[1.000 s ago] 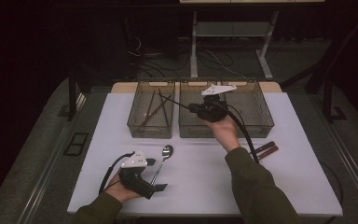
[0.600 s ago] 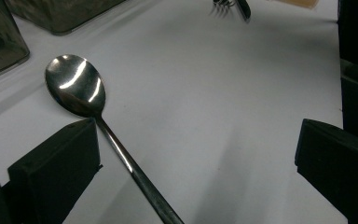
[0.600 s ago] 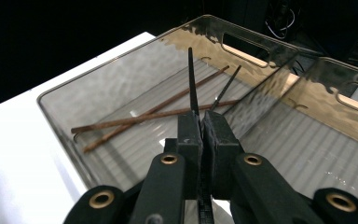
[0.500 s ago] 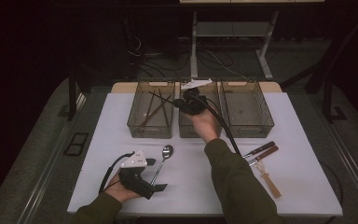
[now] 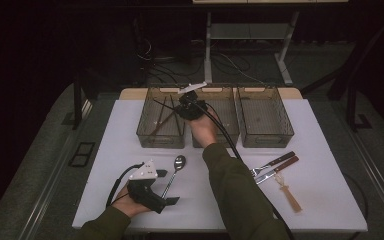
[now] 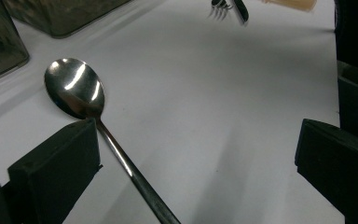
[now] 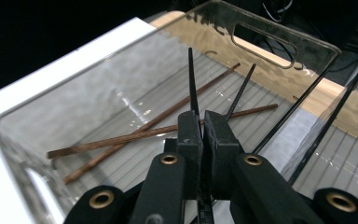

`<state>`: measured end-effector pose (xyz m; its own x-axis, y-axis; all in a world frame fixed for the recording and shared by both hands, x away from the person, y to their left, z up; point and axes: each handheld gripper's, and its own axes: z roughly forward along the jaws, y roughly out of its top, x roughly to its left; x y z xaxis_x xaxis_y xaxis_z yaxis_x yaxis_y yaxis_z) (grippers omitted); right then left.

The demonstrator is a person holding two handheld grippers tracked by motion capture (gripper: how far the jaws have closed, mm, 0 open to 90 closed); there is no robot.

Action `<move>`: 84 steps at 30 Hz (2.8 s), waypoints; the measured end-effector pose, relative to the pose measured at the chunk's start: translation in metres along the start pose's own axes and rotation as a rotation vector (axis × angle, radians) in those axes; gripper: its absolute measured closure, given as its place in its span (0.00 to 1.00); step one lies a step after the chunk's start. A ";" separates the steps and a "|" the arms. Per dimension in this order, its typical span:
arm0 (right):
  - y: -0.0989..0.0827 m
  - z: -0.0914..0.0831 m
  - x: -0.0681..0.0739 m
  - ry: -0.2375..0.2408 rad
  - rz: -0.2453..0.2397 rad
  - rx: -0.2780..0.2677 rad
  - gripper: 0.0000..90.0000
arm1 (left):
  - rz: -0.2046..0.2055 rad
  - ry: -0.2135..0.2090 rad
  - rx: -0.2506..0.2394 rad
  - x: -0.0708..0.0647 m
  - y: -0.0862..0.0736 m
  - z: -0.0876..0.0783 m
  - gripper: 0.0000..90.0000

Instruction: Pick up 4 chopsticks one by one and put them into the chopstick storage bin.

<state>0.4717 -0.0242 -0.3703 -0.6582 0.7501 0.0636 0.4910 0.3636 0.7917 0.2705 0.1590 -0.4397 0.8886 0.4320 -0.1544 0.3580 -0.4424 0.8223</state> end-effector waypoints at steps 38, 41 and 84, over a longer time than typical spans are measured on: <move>-0.034 -0.079 -0.025 0.165 -0.021 -0.092 0.29 | -0.009 0.014 0.003 0.001 0.000 0.001 0.00; -0.042 -0.089 -0.025 0.184 -0.021 -0.094 0.22 | -0.014 0.016 0.008 0.001 -0.001 0.001 0.00; -0.214 -0.205 -0.054 0.062 0.036 -0.133 0.14 | -0.004 0.031 0.024 0.000 0.000 0.001 0.00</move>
<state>0.2851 -0.2559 -0.4181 -0.6771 0.7247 0.1276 0.4376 0.2571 0.8616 0.2709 0.1585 -0.4407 0.8780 0.4577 -0.1399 0.3682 -0.4592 0.8085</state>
